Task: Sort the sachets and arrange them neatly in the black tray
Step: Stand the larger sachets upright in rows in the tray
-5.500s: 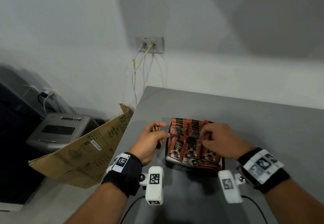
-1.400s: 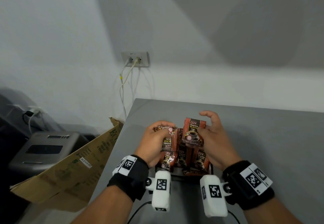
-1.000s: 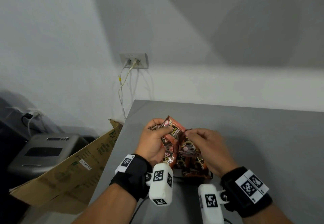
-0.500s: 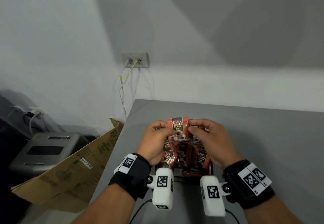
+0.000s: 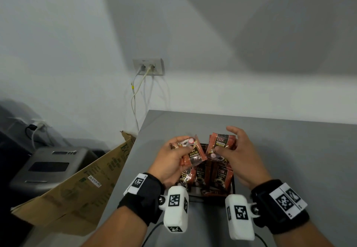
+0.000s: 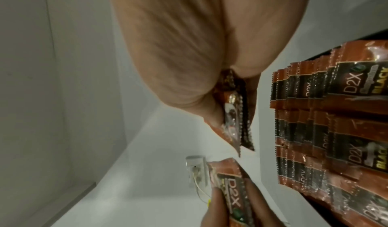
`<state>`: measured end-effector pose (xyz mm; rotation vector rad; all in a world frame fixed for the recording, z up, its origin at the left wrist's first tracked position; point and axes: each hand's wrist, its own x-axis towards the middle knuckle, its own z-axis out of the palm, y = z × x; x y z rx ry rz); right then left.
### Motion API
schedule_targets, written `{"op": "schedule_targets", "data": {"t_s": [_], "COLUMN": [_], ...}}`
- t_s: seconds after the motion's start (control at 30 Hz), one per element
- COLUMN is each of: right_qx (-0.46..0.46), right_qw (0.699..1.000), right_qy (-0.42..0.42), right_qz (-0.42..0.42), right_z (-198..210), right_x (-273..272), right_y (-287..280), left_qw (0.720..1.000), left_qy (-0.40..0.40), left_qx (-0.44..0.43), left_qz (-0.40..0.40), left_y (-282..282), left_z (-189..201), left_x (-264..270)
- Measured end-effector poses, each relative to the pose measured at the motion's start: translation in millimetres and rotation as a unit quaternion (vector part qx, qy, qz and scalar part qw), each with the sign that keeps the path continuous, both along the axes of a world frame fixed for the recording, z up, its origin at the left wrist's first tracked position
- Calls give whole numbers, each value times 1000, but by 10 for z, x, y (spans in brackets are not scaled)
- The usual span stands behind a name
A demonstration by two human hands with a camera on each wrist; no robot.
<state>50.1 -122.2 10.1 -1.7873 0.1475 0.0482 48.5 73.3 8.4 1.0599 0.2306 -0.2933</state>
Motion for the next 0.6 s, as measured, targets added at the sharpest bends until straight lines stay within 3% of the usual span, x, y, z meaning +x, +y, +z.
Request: {"op": "schedule_targets", "data": {"t_s": [0.07, 0.2, 0.33, 0.47, 0.6], "right_qx": [38, 205, 148, 84, 187], "right_qw": [999, 976, 988, 996, 981], "right_qy": [20, 55, 28, 27, 53], "right_qz": [8, 47, -20, 8, 24], "right_z": [17, 56, 28, 23, 48], "right_x": [3, -41, 3, -25, -76], "right_y": [-12, 48, -2, 25, 137], "left_qw": [1000, 998, 994, 996, 996], "left_qy": [-6, -41, -41, -44, -62], "left_qx": [5, -2, -4, -14, -30], "left_qz": [15, 57, 105, 79, 53], "left_y": [-17, -69, -47, -20, -65], "left_z": [-10, 28, 30, 1, 2], "left_x": [-4, 34, 106, 107, 86]}}
